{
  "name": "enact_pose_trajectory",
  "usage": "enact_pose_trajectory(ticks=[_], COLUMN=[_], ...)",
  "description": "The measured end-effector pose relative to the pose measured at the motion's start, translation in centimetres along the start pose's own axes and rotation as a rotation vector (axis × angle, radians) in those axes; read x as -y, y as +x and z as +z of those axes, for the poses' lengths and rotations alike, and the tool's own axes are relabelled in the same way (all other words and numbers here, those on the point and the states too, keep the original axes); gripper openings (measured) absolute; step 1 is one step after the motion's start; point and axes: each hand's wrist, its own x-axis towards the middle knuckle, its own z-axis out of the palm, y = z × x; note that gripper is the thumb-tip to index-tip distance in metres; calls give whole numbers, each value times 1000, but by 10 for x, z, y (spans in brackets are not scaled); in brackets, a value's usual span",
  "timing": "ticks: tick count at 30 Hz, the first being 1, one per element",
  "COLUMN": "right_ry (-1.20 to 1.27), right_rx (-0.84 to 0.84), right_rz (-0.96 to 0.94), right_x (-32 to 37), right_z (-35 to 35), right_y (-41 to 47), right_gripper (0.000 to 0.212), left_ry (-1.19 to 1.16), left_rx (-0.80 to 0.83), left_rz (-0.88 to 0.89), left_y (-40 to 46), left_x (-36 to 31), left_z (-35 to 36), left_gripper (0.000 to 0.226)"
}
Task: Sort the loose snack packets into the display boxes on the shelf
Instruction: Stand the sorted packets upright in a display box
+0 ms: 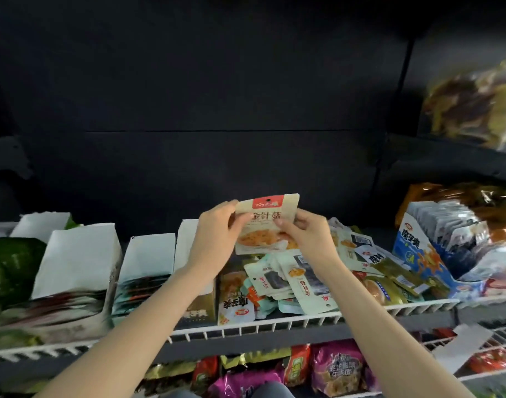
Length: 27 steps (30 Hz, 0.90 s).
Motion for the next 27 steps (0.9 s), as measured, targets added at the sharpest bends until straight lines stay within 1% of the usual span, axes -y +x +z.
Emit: enact_pose_trajectory(ticks=[3, 5, 9, 13, 15, 19, 21, 23, 25, 27], right_ry=[22, 26, 94, 83, 73, 121, 132, 136, 80, -54], right_rx=[46, 71, 207, 292, 322, 375, 399, 419, 423, 418], right_rz=[-45, -56, -93, -112, -97, -31, -26, -34, -53, -65], right_x=[24, 37, 58, 68, 67, 63, 65, 67, 66, 62], right_z=[39, 70, 140, 200, 222, 252, 258, 262, 265, 266], right_y=[-5, -6, -14, -24, -26, -29, -28, -28, -29, -30], right_gripper=[14, 14, 14, 19, 20, 20, 19, 20, 21, 20], left_ry=[-22, 24, 111, 181, 216, 307, 349, 369, 374, 364], left_rx=[-53, -95, -157, -203, -193, -140, -122, -138, -138, -80], left_rz=[-18, -24, -66, -124, -160, -231, -221, -213, -239, -297], left_y=[-7, -12, -25, -45, -54, -65, -69, -70, -72, -76], left_x=[8, 17, 43, 76, 92, 115, 121, 124, 126, 129], left_z=[-52, -87, -154, -203, -218, -235, -242, -247, -248, -247], left_gripper=[21, 18, 15, 14, 17, 30, 33, 31, 29, 25])
